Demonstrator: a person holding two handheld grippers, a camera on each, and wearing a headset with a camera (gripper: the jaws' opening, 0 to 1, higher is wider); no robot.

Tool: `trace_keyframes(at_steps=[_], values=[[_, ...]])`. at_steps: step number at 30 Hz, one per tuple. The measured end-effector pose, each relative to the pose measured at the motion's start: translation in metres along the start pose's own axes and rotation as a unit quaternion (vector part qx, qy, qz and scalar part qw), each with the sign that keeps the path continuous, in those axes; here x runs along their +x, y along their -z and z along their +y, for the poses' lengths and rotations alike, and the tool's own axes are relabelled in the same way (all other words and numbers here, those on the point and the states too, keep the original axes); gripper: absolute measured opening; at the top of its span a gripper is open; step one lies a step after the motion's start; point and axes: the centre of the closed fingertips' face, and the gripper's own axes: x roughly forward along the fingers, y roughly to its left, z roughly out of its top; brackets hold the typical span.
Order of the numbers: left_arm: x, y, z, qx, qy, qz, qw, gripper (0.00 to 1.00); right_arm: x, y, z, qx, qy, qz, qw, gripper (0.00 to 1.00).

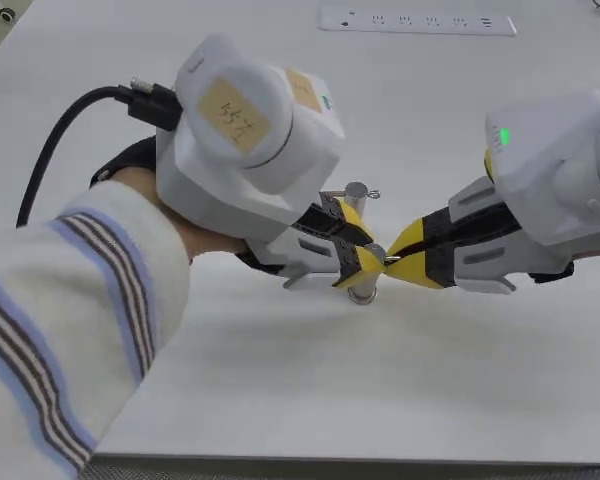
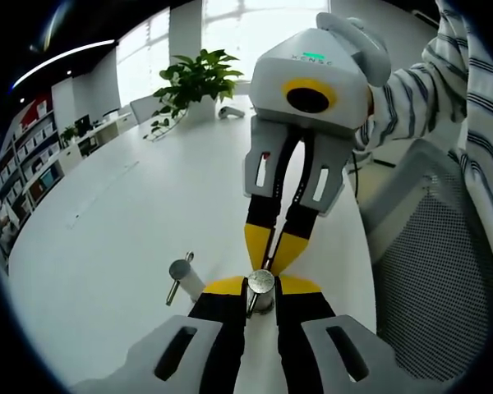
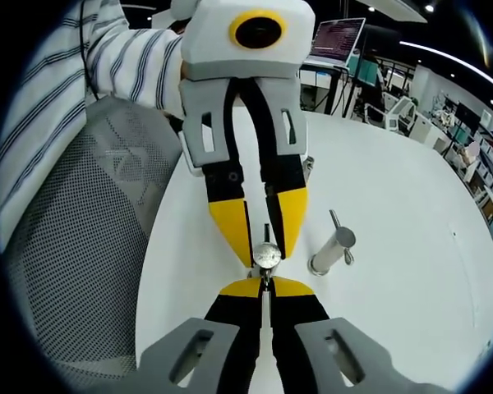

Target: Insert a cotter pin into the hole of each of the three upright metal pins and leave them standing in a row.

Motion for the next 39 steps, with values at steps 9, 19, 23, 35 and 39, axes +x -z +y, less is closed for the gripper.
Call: trace_keyframes(at_steps=[9,19,23,35,39], values=[[0.001,0.000,0.001,-0.009,0.001,0.001,1.0000,0.10,0.000,0.001,-0.001,-0.006,-0.001,0.005,1.0000,0.00],[0.001,0.001,0.002,-0.017,0.003,0.001,0.9999,0.10,-0.001,0.007,-0.002,-0.014,0.010,0.018,0.9997,0.10],[0.001,0.001,0.001,-0.012,0.002,0.004,0.9999,0.10,-0.007,0.009,-0.001,-0.003,0.009,0.017,0.9998,0.04],[0.001,0.000,0.001,-0.005,-0.001,0.007,1.0000,0.10,-0.011,0.005,-0.005,0.011,0.020,0.005,0.9997,0.00],[0.001,0.000,0.001,0.002,0.000,0.008,1.0000,0.10,-0.011,0.002,-0.004,0.012,0.017,0.003,0.9998,0.00]])
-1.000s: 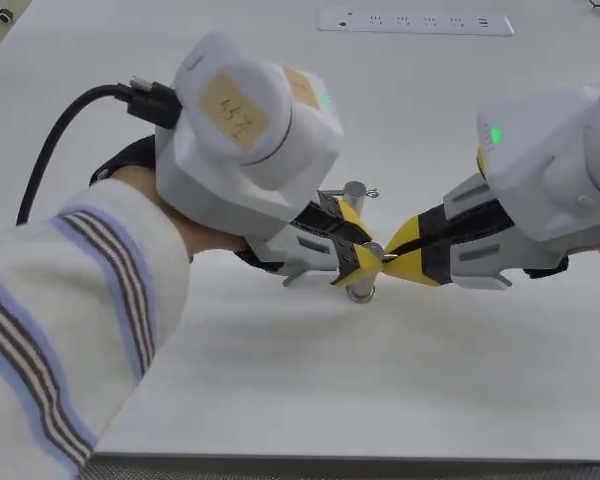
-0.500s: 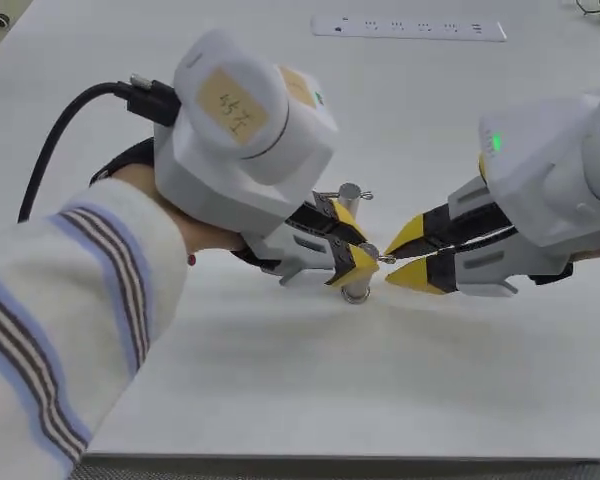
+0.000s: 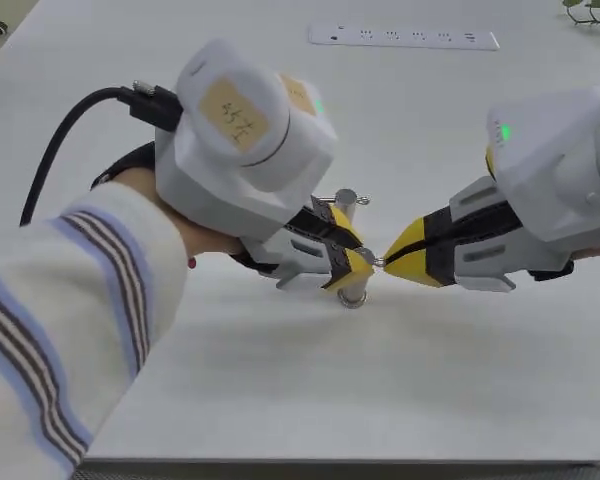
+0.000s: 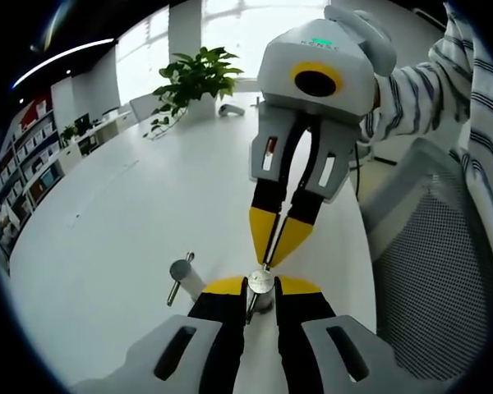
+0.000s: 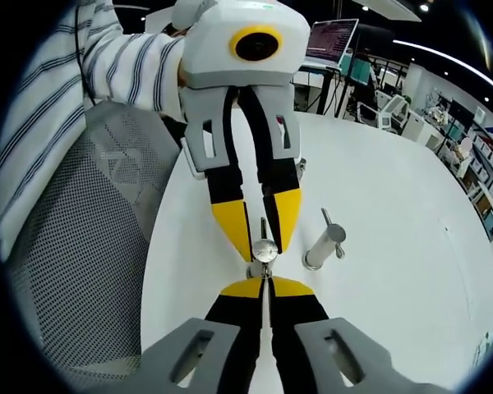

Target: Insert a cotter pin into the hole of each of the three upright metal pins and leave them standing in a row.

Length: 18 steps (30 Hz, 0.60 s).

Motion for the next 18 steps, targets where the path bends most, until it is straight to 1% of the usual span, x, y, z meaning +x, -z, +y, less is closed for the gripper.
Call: trace_keyframes(at_steps=[4,6,7,9,11,12,14,17,18], values=[[-0.001,-0.001,0.000,0.008,0.000,-0.004,1.0000,0.10,0.000,0.001,-0.002,0.001,0.004,0.001,1.0000,0.00],[-0.004,-0.003,0.000,0.011,-0.002,-0.011,0.9999,0.10,0.000,0.001,-0.003,0.007,0.007,-0.002,0.9999,0.00],[-0.006,-0.004,0.002,0.008,-0.005,-0.017,0.9998,0.11,0.000,0.001,-0.003,0.012,0.009,-0.006,0.9999,0.00],[-0.009,-0.005,0.003,-0.001,-0.008,-0.025,0.9997,0.16,0.000,0.002,-0.004,0.028,0.013,-0.014,0.9994,0.03],[-0.013,-0.006,0.005,-0.008,-0.011,-0.036,0.9993,0.24,0.001,0.003,-0.002,0.040,0.014,-0.022,0.9989,0.06],[-0.016,-0.007,0.005,-0.009,-0.013,-0.045,0.9989,0.27,0.003,0.005,-0.001,0.055,0.013,-0.034,0.9978,0.07],[-0.019,-0.007,0.004,-0.015,-0.013,-0.057,0.9982,0.34,0.006,0.005,-0.002,0.073,0.015,-0.049,0.9960,0.10],[-0.025,-0.005,0.001,-0.025,-0.010,-0.073,0.9970,0.42,0.011,-0.001,0.001,0.108,0.015,-0.083,0.9905,0.18],[-0.027,-0.005,-0.001,-0.028,-0.009,-0.080,0.9964,0.45,0.011,-0.002,0.001,0.110,0.014,-0.086,0.9901,0.20]])
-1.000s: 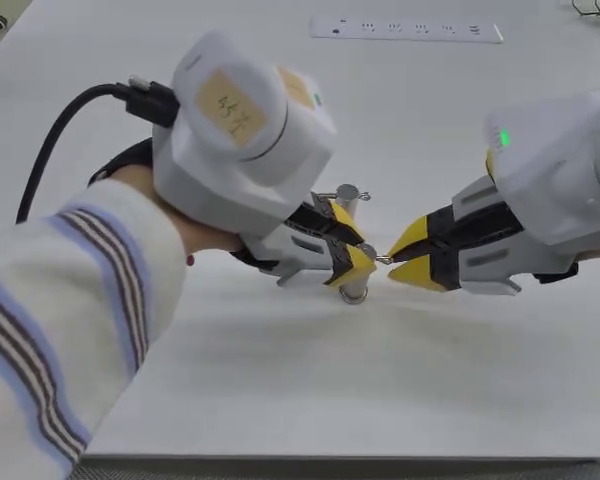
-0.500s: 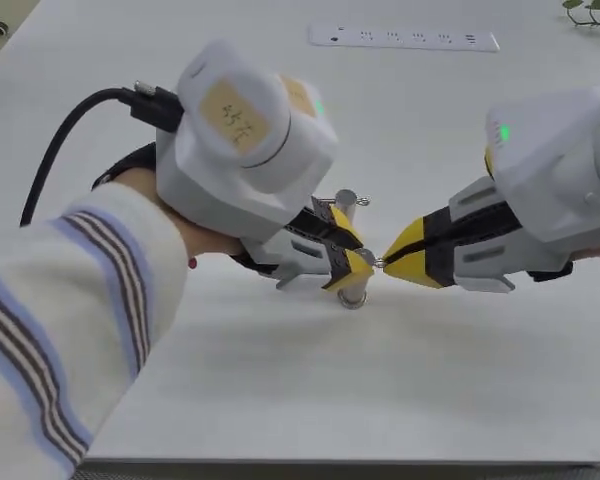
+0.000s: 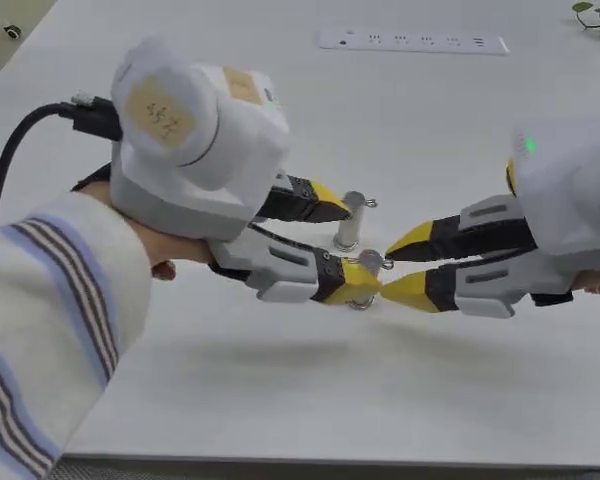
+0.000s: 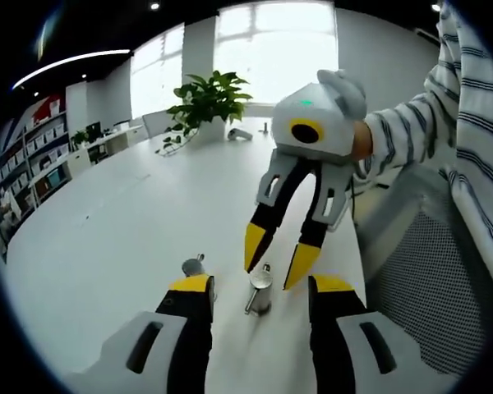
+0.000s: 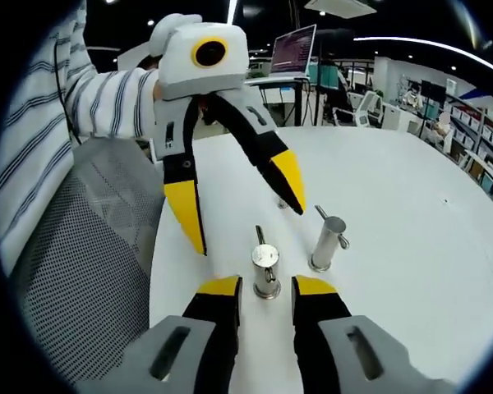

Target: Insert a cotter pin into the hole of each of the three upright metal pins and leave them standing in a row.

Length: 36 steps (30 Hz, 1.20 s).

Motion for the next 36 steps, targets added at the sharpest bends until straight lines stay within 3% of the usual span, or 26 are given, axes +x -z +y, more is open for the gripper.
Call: trace_keyframes(at_steps=[5,8,14,19,24,30,36], values=[[-0.007,0.006,-0.007,-0.031,0.003,-0.019,0.9993,0.66,0.008,-0.004,0.006,0.022,-0.009,-0.029,0.9993,0.26],[-0.010,0.016,-0.004,-0.052,-0.015,-0.026,0.9982,0.80,0.014,-0.005,0.009,0.036,-0.016,-0.040,0.9985,0.26],[-0.017,0.030,-0.007,-0.063,-0.027,-0.022,0.9974,0.90,0.025,0.001,0.008,0.042,-0.013,-0.043,0.9981,0.23],[-0.022,0.034,-0.016,-0.068,-0.023,-0.025,0.9971,0.99,0.029,0.000,0.003,0.050,-0.008,-0.055,0.9972,0.16],[-0.025,0.034,-0.025,-0.081,-0.014,-0.035,0.9960,0.99,0.032,0.002,0.002,0.044,-0.009,-0.051,0.9977,0.14],[-0.026,0.043,-0.030,-0.087,-0.012,-0.017,0.9960,0.99,0.032,0.002,0.001,0.035,-0.010,-0.053,0.9979,0.10],[-0.026,0.047,-0.033,-0.087,-0.009,-0.008,0.9961,0.99,0.030,0.001,0.001,-0.006,-0.009,-0.048,0.9988,0.09]])
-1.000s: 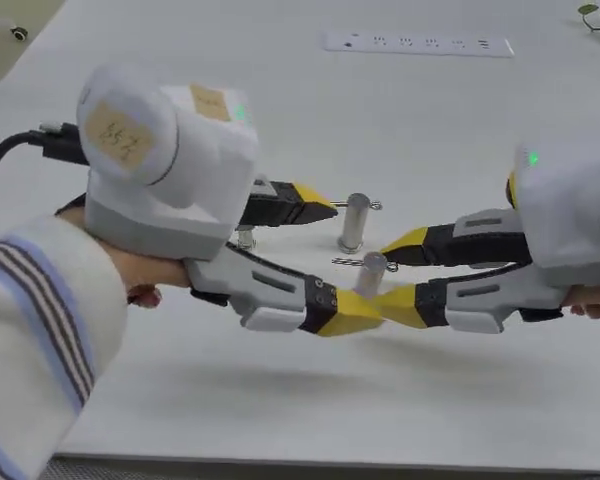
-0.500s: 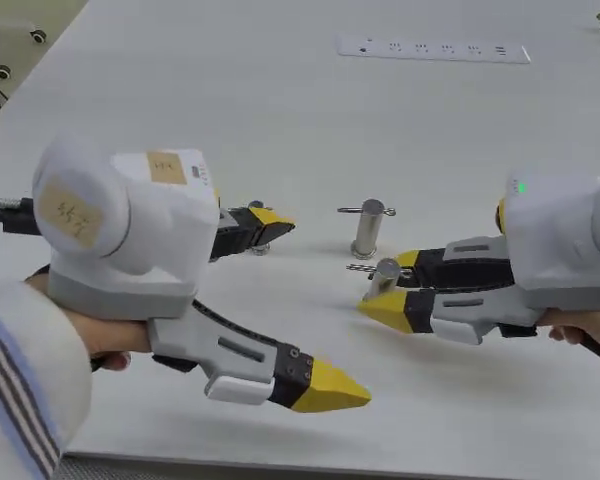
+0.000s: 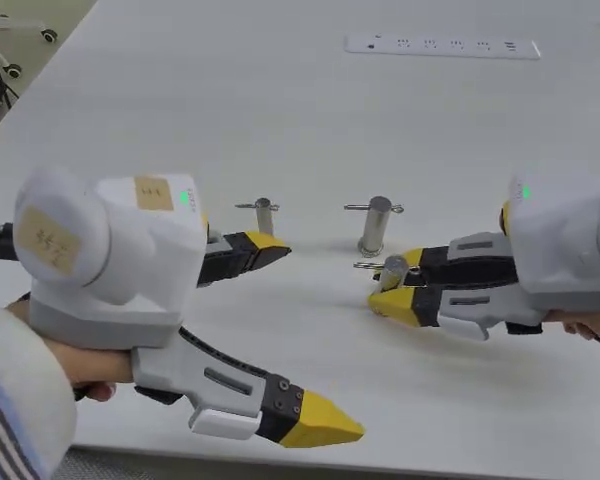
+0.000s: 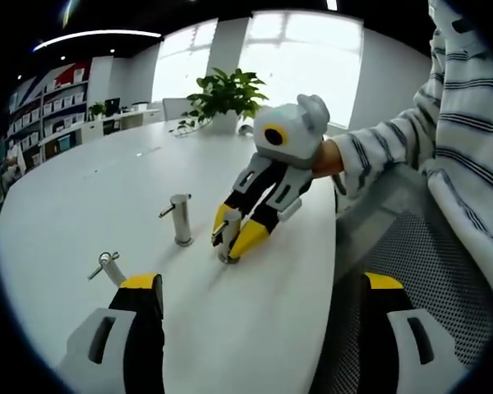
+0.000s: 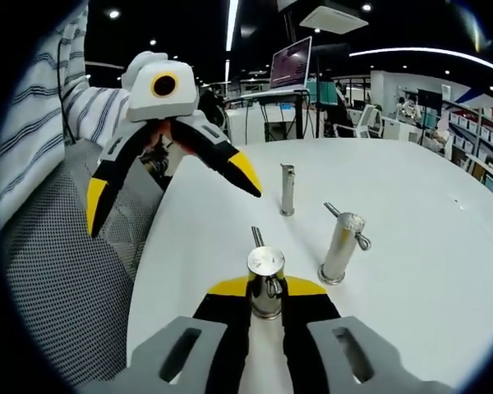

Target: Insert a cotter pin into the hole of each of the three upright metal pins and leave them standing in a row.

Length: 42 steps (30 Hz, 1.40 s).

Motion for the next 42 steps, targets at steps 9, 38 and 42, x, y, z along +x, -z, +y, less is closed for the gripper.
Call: trace_keyframes(at_steps=[9,38,42], values=[[-0.003,0.005,-0.001,-0.009,-0.005,0.006,0.9999,0.99,-0.016,-0.002,-0.008,-0.011,-0.001,0.000,0.9999,0.08],[-0.006,0.017,-0.004,-0.031,-0.007,0.026,0.9992,0.99,-0.054,0.025,-0.082,0.025,0.030,-0.016,0.9991,0.08],[-0.006,0.018,-0.003,-0.031,-0.010,0.030,0.9990,0.99,-0.054,0.025,-0.085,0.023,0.029,-0.020,0.9991,0.08]])
